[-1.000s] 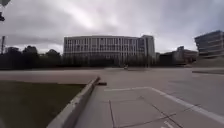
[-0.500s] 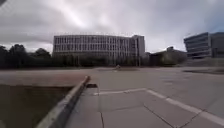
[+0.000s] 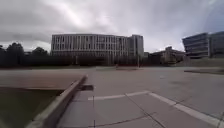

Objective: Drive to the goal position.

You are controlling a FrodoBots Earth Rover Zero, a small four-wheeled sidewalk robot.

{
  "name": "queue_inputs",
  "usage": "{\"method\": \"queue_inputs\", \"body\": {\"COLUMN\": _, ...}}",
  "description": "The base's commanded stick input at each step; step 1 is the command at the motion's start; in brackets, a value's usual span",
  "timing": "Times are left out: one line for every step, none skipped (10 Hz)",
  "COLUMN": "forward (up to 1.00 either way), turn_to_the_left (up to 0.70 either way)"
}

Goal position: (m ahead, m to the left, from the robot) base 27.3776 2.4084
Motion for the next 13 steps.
{"method": "queue_inputs", "body": {"forward": 0.7, "turn_to_the_left": 0.0}}
{"method": "queue_inputs", "body": {"forward": 0.7, "turn_to_the_left": 0.0}}
{"method": "queue_inputs", "body": {"forward": 0.7, "turn_to_the_left": 0.0}}
{"method": "queue_inputs", "body": {"forward": 0.7, "turn_to_the_left": 0.0}}
{"method": "queue_inputs", "body": {"forward": 0.7, "turn_to_the_left": 0.0}}
{"method": "queue_inputs", "body": {"forward": 0.7, "turn_to_the_left": 0.0}}
{"method": "queue_inputs", "body": {"forward": 0.7, "turn_to_the_left": 0.0}}
{"method": "queue_inputs", "body": {"forward": 0.7, "turn_to_the_left": 0.0}}
{"method": "queue_inputs", "body": {"forward": 0.7, "turn_to_the_left": 0.0}}
{"method": "queue_inputs", "body": {"forward": 0.7, "turn_to_the_left": 0.0}}
{"method": "queue_inputs", "body": {"forward": 0.7, "turn_to_the_left": 0.0}}
{"method": "queue_inputs", "body": {"forward": 0.7, "turn_to_the_left": 0.0}}
{"method": "queue_inputs", "body": {"forward": 0.7, "turn_to_the_left": 0.0}}
